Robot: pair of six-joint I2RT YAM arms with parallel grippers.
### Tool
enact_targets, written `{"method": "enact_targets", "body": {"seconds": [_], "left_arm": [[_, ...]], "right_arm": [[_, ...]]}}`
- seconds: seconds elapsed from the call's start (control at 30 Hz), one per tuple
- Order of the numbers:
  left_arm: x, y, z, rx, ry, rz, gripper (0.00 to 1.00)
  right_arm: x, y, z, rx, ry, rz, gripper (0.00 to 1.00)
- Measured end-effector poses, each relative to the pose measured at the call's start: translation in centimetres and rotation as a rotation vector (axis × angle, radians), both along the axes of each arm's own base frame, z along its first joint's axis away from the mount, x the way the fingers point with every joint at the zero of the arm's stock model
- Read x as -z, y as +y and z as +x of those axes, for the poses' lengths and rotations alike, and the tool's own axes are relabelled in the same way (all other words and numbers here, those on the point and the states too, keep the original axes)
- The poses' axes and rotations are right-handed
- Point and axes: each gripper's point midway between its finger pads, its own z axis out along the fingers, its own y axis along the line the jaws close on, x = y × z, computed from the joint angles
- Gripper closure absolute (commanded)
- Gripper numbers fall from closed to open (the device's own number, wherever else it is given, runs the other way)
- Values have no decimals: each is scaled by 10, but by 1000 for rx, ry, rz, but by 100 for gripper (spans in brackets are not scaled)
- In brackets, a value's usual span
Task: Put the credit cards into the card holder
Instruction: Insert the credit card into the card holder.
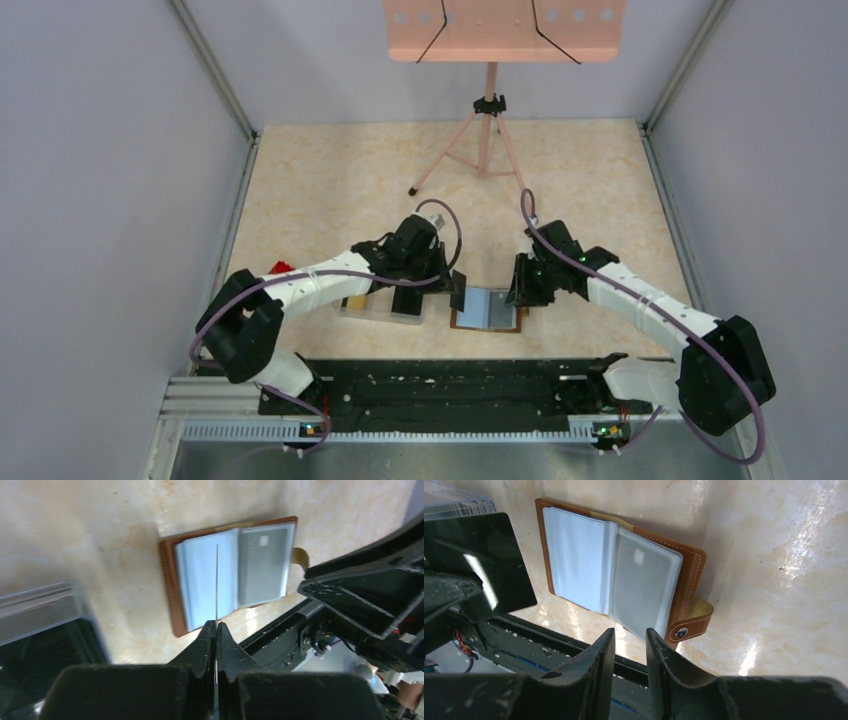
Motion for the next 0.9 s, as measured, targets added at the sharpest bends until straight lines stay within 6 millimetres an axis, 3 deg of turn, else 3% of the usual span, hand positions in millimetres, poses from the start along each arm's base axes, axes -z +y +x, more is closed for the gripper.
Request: {"method": "enact_targets", "body": {"seconds": [0.2, 0.33, 0.57, 0.9], "left_arm": [[-6, -37, -2, 65, -23, -136, 100], [1, -53, -4, 98, -21, -174, 100], [22, -55, -6, 108, 10, -157, 100], [41, -58, -7, 110, 41, -152, 100]], "right_arm": [[13, -4, -1, 19, 25, -31, 77], [30, -14, -11, 45, 66, -62, 77], [43, -34, -15, 118, 100, -105, 78], [45, -38, -11, 140, 99, -111, 81]]}}
